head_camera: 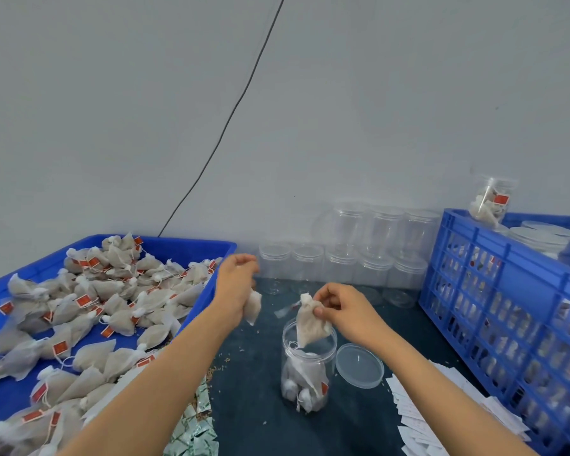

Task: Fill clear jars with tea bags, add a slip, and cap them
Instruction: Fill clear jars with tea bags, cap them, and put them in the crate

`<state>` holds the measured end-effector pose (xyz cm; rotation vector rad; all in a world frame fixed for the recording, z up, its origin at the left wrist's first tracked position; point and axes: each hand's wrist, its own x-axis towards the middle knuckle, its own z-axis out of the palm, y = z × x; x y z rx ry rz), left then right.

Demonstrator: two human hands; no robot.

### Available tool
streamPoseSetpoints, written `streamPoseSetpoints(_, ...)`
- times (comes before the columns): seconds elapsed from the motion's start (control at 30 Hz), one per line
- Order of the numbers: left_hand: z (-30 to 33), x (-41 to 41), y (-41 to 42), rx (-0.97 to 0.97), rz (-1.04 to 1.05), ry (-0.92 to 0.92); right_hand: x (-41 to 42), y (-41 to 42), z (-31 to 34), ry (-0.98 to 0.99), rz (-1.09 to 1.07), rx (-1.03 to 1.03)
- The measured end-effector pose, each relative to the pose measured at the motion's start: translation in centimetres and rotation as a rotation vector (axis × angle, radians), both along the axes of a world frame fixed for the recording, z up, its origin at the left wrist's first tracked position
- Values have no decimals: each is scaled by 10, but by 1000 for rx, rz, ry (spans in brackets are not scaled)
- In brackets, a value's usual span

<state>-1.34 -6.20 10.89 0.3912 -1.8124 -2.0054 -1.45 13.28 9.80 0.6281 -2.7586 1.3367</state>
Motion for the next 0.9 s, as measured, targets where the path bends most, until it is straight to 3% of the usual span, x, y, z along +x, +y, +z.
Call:
streamPoseSetpoints(0.17,-5,-6,-68,-93,426,7,4,1,-11,-9,9,58)
streamPoseSetpoints(0.27,-27,-3,-101,-196,562,-127,5,2,-16,-17,-1,66)
streamPoseSetpoints(0.47,-50,-12,-118,-323,297,-607,10,1,-17,25,28,164)
streamPoseSetpoints(0.53,-43,-11,-113,-497,287,-656,11,-1,-15,134,36,273)
streamPoseSetpoints(0.6,-33,-10,-106,-688,324,-482,14,-2,-11,254,41,319)
streamPoseSetpoints(0.67,-21,-6,-93,-716,346,-242,16,-5,-8,317,92,355)
streamPoseSetpoints(0.73,-12,-2,-75,-726,283,-112,18,-9,-6,330,157,488)
streamPoseSetpoints(0.9,-18,12,-40,-787,12,-120,21,-22,-10,365,223,1015)
